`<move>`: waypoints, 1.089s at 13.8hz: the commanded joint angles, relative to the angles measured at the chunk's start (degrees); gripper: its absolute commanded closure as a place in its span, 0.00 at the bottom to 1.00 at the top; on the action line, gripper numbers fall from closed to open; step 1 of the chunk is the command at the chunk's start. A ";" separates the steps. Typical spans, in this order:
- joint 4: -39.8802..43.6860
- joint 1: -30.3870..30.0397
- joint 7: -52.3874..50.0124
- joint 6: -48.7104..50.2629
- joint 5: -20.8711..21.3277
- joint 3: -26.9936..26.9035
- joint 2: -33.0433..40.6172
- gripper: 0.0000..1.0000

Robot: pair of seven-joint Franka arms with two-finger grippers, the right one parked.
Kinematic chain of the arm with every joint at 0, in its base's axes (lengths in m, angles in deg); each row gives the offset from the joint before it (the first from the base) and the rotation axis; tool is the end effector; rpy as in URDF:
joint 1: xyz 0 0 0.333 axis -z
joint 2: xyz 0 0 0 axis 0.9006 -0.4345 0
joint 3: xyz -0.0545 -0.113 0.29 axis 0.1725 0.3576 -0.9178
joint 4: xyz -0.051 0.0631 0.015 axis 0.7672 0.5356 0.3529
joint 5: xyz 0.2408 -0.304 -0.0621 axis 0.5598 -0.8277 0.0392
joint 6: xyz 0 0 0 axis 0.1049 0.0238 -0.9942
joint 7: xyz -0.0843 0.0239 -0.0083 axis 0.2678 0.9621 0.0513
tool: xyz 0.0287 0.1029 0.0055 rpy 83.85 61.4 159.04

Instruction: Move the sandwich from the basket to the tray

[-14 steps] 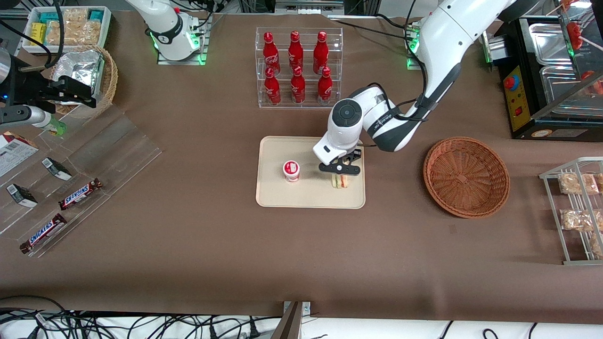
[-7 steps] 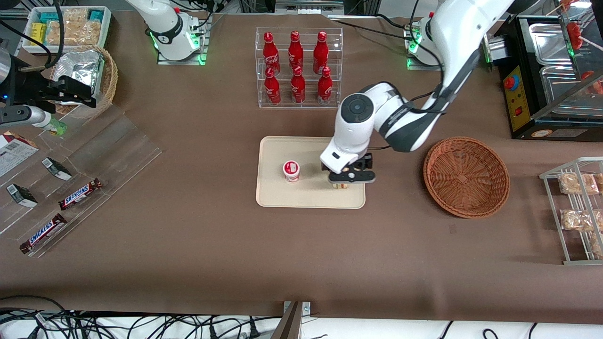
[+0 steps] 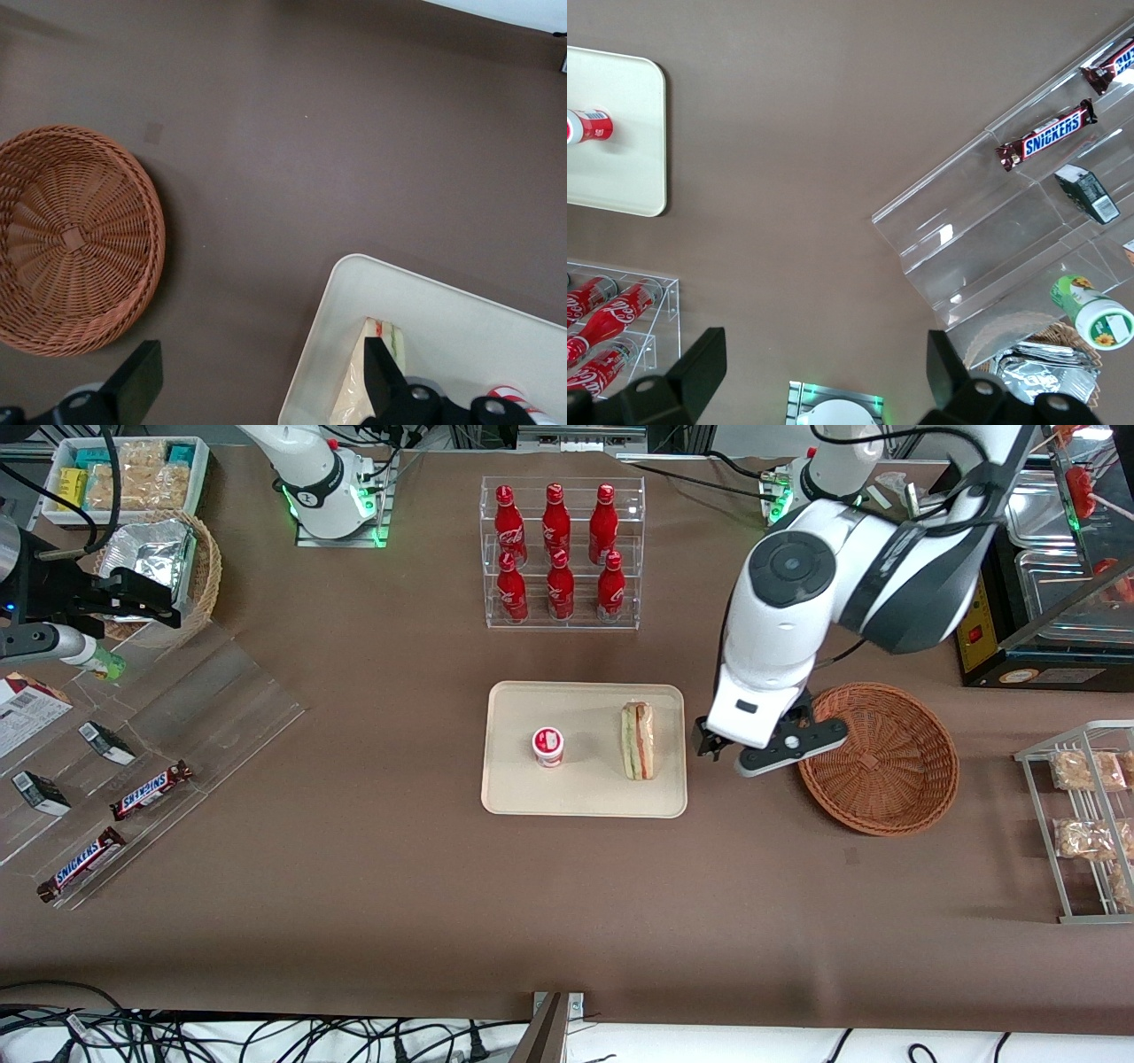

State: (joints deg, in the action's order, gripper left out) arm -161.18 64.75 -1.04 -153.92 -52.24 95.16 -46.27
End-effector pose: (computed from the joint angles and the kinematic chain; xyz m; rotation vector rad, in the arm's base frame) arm 0.6034 -0.2868 0.4761 -2.9628 -0.5408 -0.1894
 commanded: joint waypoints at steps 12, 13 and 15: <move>-0.90 -4.02 35.39 13.85 -19.57 -17.20 16.36 0.00; -1.07 -4.02 39.96 14.47 -20.44 -19.31 17.07 0.00; -1.08 -3.84 49.71 16.40 -22.29 -23.45 18.21 0.00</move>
State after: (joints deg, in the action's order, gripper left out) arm -161.01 59.96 40.36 -139.23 -72.19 75.34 -30.23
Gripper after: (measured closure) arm 0.000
